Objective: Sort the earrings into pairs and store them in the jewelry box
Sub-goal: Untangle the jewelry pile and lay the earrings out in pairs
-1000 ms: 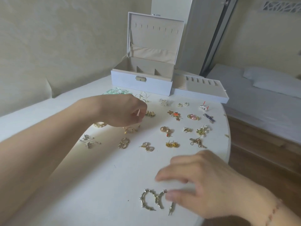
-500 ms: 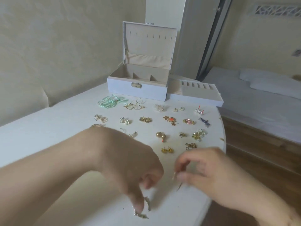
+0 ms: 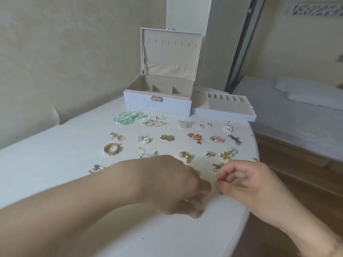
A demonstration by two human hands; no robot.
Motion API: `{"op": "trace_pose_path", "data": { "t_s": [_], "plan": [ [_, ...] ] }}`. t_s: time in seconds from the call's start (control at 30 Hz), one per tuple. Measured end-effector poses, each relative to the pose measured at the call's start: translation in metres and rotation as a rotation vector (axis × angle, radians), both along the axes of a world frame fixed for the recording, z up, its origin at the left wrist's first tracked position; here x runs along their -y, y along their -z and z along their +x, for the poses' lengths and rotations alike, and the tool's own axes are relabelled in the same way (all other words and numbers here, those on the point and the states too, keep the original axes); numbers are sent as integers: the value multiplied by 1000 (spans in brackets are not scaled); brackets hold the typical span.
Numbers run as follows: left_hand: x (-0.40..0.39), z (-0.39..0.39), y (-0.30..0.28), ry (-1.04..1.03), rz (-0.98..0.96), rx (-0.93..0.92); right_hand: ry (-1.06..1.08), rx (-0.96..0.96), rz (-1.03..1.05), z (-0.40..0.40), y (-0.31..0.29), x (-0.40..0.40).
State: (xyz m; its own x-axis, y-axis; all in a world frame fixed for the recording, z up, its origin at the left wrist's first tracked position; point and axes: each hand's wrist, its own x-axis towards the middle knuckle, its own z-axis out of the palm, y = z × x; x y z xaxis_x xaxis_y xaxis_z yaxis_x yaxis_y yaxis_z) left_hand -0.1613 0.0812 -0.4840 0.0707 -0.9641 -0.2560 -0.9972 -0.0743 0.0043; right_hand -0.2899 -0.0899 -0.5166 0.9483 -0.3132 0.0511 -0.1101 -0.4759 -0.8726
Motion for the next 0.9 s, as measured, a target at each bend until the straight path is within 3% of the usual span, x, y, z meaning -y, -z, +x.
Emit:
{"op": "trace_pose_path", "data": {
  "t_s": [0.2, 0.57, 0.9],
  "plan": [
    [-13, 31, -28, -72, 11, -156, -70, -31, -35, 2, -3, -11],
    [-12, 40, -24, -95, 66, -122, -186, 6, -105, 7, -18, -37],
    [-17, 53, -29, -137, 22, -12, -259, -45, -627, 12, -9, -47]
  ]
}}
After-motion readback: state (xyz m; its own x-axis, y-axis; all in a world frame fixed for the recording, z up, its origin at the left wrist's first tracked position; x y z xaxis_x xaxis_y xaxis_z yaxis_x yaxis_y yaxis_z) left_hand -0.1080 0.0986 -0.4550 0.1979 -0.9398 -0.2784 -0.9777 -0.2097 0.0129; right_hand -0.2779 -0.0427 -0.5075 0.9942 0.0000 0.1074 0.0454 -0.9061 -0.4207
